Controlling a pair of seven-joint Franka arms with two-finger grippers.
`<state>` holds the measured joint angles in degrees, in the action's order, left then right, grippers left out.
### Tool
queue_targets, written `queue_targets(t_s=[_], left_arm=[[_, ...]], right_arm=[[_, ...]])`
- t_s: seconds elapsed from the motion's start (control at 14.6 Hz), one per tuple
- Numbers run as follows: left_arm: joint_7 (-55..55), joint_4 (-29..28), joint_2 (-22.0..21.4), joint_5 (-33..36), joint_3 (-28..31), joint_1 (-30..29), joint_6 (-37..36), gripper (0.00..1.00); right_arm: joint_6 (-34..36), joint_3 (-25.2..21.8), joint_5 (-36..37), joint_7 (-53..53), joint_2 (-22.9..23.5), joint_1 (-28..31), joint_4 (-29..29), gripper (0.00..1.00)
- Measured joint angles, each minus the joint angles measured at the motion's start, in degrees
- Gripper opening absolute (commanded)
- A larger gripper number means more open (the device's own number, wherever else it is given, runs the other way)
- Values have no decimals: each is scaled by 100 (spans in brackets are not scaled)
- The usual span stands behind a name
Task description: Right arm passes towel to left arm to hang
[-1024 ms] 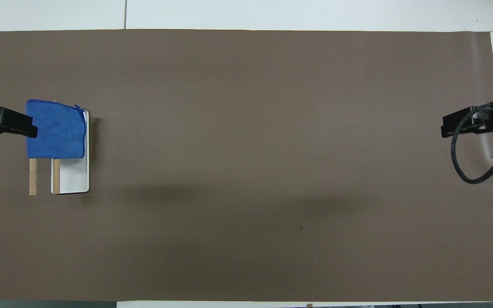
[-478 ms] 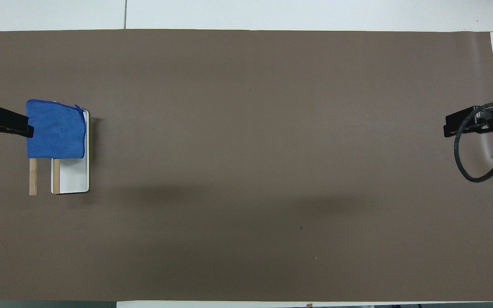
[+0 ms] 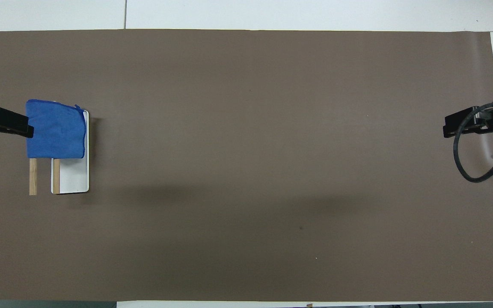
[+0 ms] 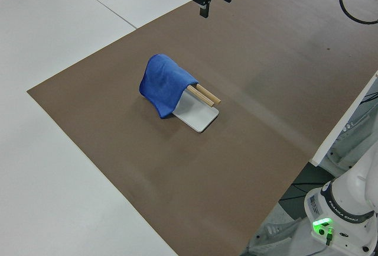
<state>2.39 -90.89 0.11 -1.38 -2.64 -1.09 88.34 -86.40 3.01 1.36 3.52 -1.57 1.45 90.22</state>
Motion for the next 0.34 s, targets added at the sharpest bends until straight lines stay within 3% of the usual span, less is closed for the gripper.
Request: queue_targets(t_s=[0.34], left_arm=[[0, 0, 0, 0, 0, 0, 0, 100]], right_arm=[[0, 0, 0, -47, 0, 0, 0, 100]])
